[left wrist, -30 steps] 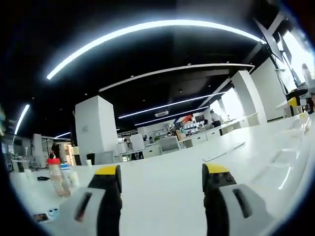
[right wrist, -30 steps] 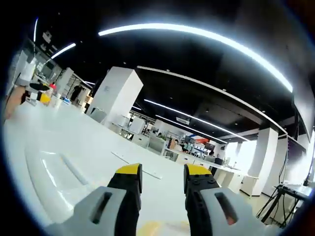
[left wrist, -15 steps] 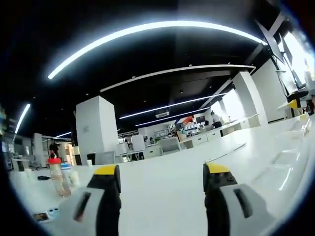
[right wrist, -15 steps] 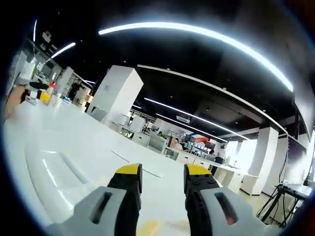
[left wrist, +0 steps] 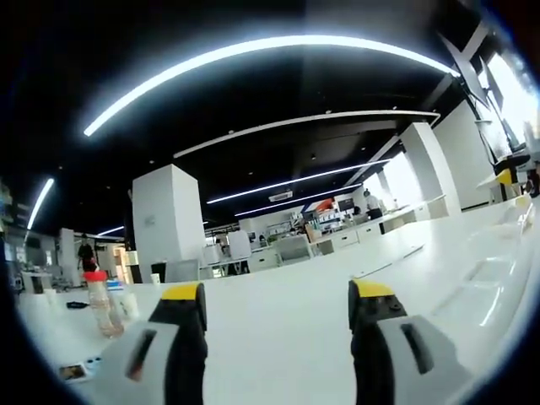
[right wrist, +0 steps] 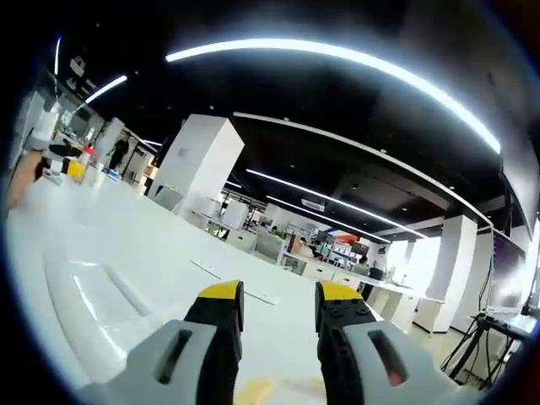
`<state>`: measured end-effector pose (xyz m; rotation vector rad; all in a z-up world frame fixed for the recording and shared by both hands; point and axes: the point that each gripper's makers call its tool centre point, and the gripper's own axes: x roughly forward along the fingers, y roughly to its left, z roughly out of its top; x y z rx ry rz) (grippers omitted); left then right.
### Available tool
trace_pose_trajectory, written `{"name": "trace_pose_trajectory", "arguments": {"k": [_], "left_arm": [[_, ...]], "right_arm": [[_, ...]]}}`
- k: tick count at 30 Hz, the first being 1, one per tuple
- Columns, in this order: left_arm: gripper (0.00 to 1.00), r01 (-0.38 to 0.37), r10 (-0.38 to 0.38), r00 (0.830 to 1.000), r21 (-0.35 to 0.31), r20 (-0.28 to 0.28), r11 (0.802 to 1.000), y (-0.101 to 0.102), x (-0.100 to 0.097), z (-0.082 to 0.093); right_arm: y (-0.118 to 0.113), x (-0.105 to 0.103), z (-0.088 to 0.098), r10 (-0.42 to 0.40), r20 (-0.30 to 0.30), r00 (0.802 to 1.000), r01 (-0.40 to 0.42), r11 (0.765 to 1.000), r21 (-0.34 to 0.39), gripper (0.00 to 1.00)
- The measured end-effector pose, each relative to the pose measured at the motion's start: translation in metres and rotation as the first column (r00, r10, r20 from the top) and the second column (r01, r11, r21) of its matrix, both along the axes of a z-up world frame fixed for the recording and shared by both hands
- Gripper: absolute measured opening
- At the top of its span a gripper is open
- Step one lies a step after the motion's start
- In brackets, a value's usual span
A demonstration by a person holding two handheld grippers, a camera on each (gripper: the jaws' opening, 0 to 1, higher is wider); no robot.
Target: Snap each plastic latch of the storage box into its locked position after aligning the lid with the box until every specified latch is closed and the lid sits flush.
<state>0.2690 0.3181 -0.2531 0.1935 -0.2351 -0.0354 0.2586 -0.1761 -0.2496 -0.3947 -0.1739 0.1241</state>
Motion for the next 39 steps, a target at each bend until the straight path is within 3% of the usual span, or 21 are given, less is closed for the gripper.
{"name": "trace_pose_trajectory", "arguments": {"k": [7,15,21,36,39], "left_arm": [[0.69,-0.01,0.01,1.0,-0.001,0.003,1.0,0.003,0.0,0.0],[0.69,-0.021,0.021,1.0,-0.004,0.006,1.0,0.005,0.0,0.001],[0.7,-0.025,0.025,1.0,-0.008,0.001,1.0,0.007,0.001,0.0],[0.7,-0.009,0.009,1.0,0.005,-0.006,1.0,0.001,0.003,-0.001],[0.71,-0.003,0.004,0.999,0.017,-0.032,1.0,0.001,0.005,-0.005]], "right_arm": [[-0.007,-0.008,-0.003,0.007,-0.024,1.0,-0.006,1.0,0.007,0.33],[-0.022,-0.01,-0.007,-0.035,-0.005,0.999,0.035,0.999,0.028,0.33],[-0.021,-0.011,-0.003,-0.037,0.024,0.999,0.036,0.999,0.033,0.32],[-0.017,-0.008,-0.007,-0.038,0.01,0.999,0.038,0.999,0.001,0.32],[-0.021,-0.008,-0.006,-0.054,0.012,0.998,0.054,0.999,0.002,0.32]]}}
